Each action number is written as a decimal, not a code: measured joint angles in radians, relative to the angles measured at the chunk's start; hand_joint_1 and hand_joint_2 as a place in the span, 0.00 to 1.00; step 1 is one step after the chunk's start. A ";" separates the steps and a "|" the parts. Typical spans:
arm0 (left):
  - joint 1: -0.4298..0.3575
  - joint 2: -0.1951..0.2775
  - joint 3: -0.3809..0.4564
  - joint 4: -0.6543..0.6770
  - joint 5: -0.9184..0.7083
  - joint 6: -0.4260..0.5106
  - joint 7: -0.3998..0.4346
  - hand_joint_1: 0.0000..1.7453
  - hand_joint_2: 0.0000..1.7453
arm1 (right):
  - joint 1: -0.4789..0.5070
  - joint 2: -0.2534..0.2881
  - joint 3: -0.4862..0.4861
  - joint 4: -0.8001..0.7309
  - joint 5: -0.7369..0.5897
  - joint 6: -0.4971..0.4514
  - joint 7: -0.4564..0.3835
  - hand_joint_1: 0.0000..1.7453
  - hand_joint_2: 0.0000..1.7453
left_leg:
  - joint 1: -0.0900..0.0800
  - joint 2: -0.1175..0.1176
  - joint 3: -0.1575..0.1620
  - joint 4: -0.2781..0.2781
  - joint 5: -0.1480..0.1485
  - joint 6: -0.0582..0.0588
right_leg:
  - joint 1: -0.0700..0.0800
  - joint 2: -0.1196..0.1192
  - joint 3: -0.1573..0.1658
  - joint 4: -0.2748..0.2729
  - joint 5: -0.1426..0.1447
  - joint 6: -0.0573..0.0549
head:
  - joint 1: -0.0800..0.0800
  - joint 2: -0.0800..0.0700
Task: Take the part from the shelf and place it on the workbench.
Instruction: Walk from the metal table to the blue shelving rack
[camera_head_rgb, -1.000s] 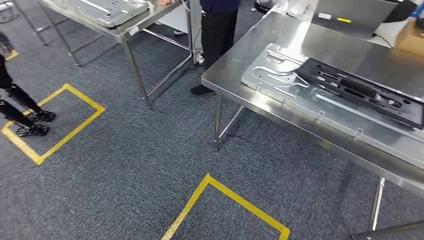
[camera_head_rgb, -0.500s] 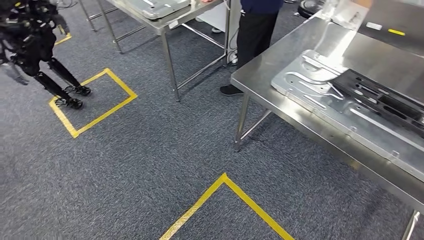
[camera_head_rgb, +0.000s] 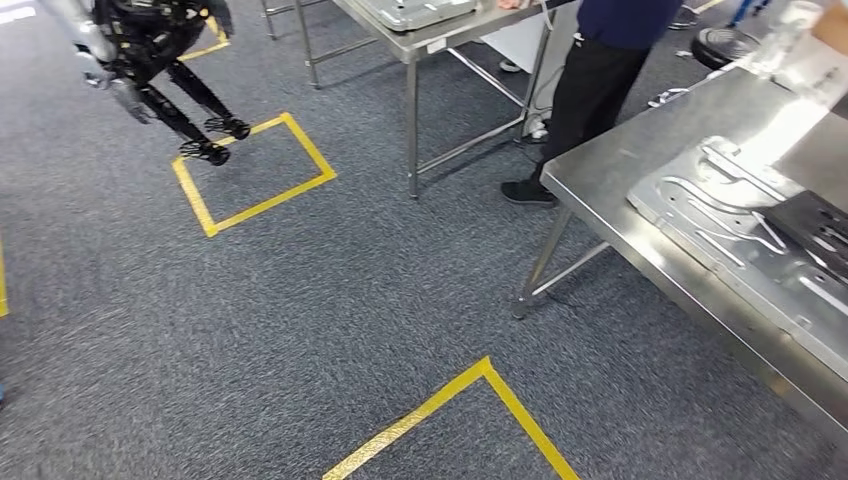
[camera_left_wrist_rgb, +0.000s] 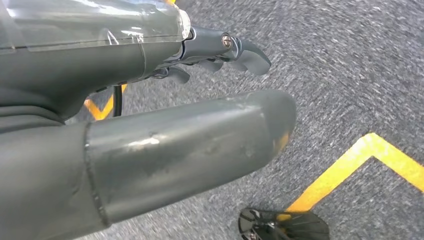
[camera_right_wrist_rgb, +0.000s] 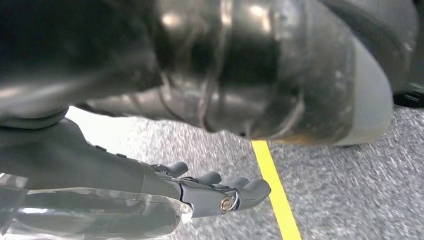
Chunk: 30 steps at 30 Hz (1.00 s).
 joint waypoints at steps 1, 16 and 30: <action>-0.001 -0.001 0.000 0.000 0.002 -0.001 -0.002 0.00 0.00 | 0.000 -0.002 -0.001 0.000 0.000 0.002 -0.001 0.00 0.00 | 0.001 -0.011 -0.004 0.002 0.000 -0.005 | 0.001 0.017 0.013 -0.036 0.010 -0.004 | 0.000 0.000; 0.010 -0.002 0.001 0.001 0.009 -0.015 -0.019 0.00 0.00 | -0.002 -0.003 -0.004 0.004 0.003 0.006 -0.003 0.00 0.00 | 0.013 0.146 -0.005 0.018 -0.012 -0.048 | 0.005 -0.151 0.047 -0.068 -0.002 -0.018 | -0.001 0.000; 0.013 -0.004 0.002 0.001 0.006 -0.019 -0.031 0.00 0.00 | -0.003 -0.005 -0.005 0.005 0.003 0.009 0.004 0.00 0.00 | 0.006 0.004 0.002 -0.006 0.000 -0.011 | -0.005 -0.005 -0.016 0.032 -0.013 0.008 | -0.001 0.000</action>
